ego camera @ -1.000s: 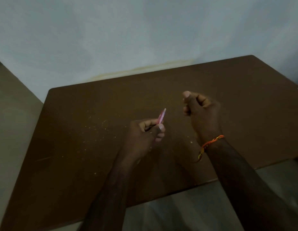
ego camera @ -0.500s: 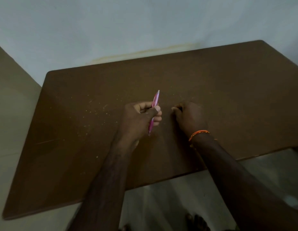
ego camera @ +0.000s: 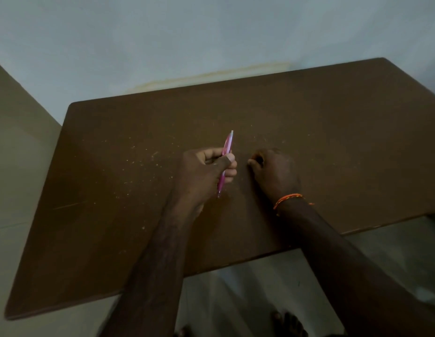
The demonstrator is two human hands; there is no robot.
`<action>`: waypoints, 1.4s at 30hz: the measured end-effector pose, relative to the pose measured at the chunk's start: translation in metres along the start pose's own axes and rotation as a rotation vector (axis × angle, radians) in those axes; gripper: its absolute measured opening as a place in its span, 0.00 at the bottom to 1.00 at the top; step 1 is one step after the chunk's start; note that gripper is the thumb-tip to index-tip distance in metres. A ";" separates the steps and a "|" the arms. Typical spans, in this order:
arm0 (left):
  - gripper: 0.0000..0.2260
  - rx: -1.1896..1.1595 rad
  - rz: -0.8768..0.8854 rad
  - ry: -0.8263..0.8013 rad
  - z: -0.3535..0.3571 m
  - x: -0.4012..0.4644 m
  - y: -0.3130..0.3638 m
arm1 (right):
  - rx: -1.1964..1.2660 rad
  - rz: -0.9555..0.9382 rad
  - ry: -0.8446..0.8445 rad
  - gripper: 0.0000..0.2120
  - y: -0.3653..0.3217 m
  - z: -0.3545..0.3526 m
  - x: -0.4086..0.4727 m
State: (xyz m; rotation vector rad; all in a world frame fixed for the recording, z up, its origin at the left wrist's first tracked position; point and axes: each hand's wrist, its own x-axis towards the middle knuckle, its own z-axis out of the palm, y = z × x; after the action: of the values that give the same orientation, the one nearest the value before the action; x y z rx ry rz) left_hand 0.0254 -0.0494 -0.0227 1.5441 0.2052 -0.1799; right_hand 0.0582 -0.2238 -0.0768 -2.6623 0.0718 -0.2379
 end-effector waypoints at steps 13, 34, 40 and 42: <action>0.13 0.001 0.000 0.006 -0.001 0.002 -0.003 | 0.057 -0.019 -0.027 0.07 0.007 0.007 0.005; 0.07 0.053 0.007 -0.034 0.009 0.002 -0.003 | 0.921 0.024 0.008 0.06 -0.035 -0.065 -0.005; 0.18 0.054 0.085 -0.066 0.016 -0.004 0.003 | 1.017 0.103 -0.069 0.05 -0.031 -0.066 -0.003; 0.18 0.047 0.102 -0.070 0.018 -0.007 0.005 | 1.025 0.109 -0.121 0.06 -0.029 -0.066 -0.003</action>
State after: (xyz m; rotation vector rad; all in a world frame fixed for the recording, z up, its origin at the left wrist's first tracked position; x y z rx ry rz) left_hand 0.0199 -0.0672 -0.0155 1.5887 0.0664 -0.1589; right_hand 0.0437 -0.2267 -0.0060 -1.6402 0.0387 -0.0445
